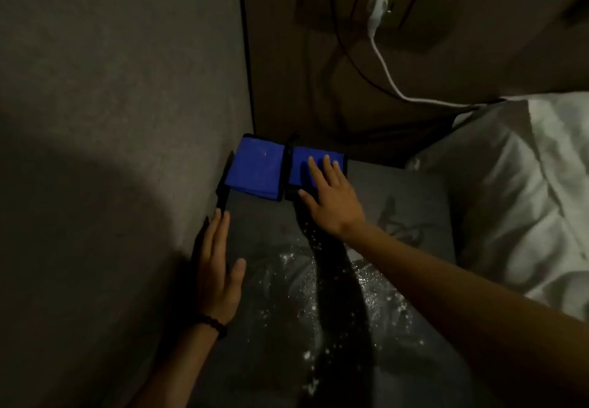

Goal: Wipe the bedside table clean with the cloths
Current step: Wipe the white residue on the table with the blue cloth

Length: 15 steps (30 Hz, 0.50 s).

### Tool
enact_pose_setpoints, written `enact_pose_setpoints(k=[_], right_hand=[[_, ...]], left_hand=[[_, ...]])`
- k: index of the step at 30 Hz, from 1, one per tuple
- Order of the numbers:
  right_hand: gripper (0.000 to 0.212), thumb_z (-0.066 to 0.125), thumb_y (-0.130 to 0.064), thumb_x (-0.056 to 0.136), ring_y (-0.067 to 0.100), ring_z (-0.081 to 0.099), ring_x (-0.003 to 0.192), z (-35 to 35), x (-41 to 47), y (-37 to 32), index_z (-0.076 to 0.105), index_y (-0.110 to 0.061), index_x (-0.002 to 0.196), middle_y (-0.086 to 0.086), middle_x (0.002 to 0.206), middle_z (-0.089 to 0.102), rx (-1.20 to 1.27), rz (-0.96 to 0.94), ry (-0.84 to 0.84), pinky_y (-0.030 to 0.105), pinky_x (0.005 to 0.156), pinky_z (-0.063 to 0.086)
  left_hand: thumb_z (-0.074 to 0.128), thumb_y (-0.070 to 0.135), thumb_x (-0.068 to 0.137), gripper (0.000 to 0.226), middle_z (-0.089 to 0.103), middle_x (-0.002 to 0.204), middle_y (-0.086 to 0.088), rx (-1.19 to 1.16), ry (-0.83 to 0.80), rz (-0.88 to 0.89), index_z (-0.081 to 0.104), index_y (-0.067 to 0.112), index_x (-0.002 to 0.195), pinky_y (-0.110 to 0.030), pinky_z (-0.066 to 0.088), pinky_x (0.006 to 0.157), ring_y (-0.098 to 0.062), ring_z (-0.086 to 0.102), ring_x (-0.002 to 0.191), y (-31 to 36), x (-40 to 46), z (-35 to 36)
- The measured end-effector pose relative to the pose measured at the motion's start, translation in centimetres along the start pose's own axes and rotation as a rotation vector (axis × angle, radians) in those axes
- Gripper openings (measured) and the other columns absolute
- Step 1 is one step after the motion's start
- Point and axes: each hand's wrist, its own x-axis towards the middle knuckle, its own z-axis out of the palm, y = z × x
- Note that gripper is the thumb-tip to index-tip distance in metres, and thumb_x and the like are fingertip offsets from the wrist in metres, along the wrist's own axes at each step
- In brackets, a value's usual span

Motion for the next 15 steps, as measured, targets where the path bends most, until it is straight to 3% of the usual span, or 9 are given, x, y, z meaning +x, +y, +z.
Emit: enact_pose_setpoints(k=[6, 10, 15], right_hand=[[0.073, 0.019, -0.063, 0.101, 0.028, -0.02, 0.152, 1.6, 3.4, -1.1, -0.006, -0.026, 0.159, 0.009, 0.166, -0.017, -0.198, -0.026, 0.027, 0.045, 0.121, -0.011], [0.071, 0.01, -0.062, 0.102, 0.026, -0.025, 0.15, 2.0, 4.0, -0.4, -0.012, -0.024, 0.158, 0.009, 0.165, -0.023, -0.272, -0.025, 0.01, 0.048, 0.121, -0.015], [0.073, 0.007, -0.063, 0.1, 0.026, -0.024, 0.15, 2.0, 3.8, 0.0, -0.012, -0.024, 0.158, 0.009, 0.165, -0.022, -0.282, -0.054, 0.012, 0.049, 0.121, -0.015]], left_hand=[[0.022, 0.065, 0.087, 0.071, 0.023, 0.159, -0.002, 0.086, -0.007, -0.029, 0.016, 0.034, 0.151, -0.047, 0.025, 0.114, -0.017, 0.025, 0.144, -0.6, 0.2, 0.6], [0.007, 0.087, 0.075, 0.099, 0.023, 0.159, -0.005, 0.122, -0.046, -0.057, 0.017, 0.026, 0.152, -0.051, 0.023, 0.115, -0.02, 0.024, 0.144, -1.0, 0.1, 0.8], [0.018, 0.081, 0.08, 0.093, 0.02, 0.16, -0.004, 0.127, -0.059, -0.08, 0.018, 0.022, 0.152, -0.04, 0.016, 0.115, -0.015, 0.018, 0.146, -0.3, 0.1, 0.7]])
